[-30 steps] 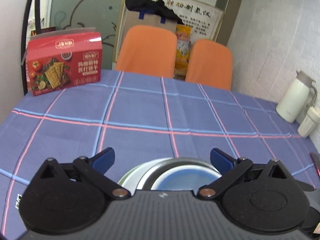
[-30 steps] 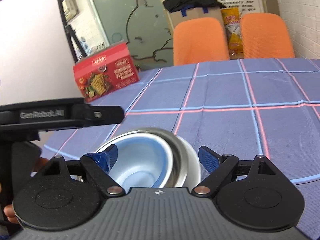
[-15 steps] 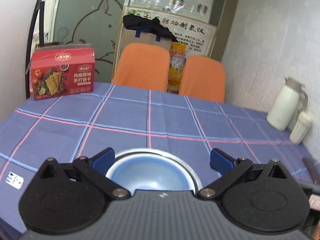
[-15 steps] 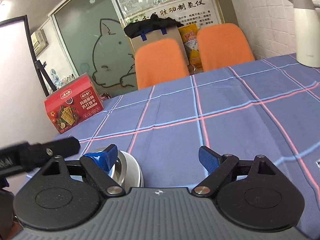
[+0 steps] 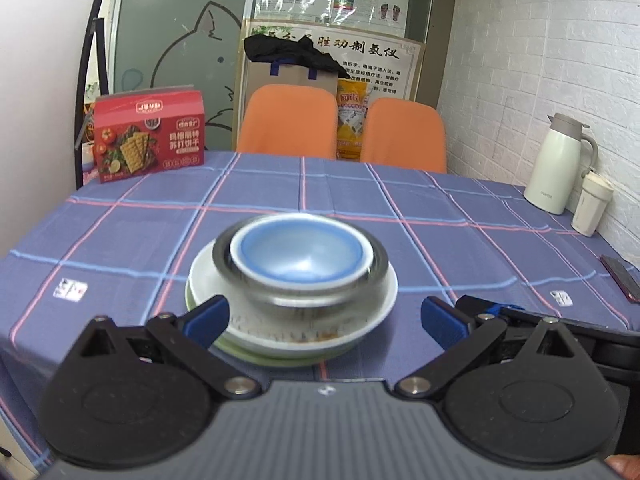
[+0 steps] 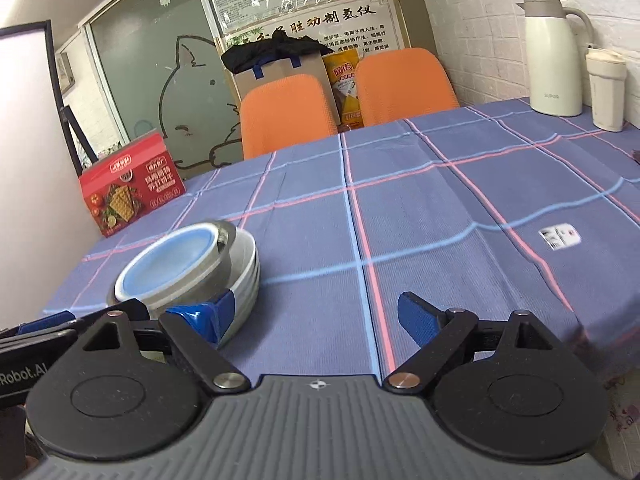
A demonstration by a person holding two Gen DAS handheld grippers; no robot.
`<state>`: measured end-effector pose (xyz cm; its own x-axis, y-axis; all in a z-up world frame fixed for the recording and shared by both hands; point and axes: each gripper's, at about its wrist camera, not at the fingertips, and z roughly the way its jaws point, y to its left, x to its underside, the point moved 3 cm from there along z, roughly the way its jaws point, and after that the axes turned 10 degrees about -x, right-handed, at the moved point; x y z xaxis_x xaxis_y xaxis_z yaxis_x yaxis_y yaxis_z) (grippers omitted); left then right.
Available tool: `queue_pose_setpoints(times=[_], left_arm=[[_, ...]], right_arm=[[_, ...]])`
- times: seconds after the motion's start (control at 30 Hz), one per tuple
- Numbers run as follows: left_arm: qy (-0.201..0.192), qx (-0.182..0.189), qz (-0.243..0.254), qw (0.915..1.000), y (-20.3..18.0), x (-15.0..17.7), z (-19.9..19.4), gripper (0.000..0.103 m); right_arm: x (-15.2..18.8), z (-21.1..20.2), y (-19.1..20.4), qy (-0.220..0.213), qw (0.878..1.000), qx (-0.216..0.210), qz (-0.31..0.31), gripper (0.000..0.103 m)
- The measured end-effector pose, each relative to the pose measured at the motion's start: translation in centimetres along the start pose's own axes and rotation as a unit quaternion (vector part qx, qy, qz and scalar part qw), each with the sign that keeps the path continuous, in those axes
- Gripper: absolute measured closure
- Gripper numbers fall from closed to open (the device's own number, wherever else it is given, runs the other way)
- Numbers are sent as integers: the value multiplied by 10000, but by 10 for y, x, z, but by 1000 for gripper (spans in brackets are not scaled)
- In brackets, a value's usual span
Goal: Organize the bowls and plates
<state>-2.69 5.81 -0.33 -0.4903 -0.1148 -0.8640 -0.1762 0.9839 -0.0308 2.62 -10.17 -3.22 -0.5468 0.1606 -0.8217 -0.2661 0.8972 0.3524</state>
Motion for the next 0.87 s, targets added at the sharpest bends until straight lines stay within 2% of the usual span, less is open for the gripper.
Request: queue_pose_setpoints(times=[0.23, 0.5, 0.87], left_arm=[[-46, -19, 156, 9999, -1, 25, -21, 2], [-63, 155, 68, 9998, 2, 30, -37, 2], [-407, -28, 167, 9990, 2, 34, -61, 2]], right_arm=[[25, -17, -1, 177, 9998, 1, 33, 27], [31, -37, 7, -15, 9999, 88, -139, 27], [38, -59, 13, -238, 9993, 87, -266, 27]])
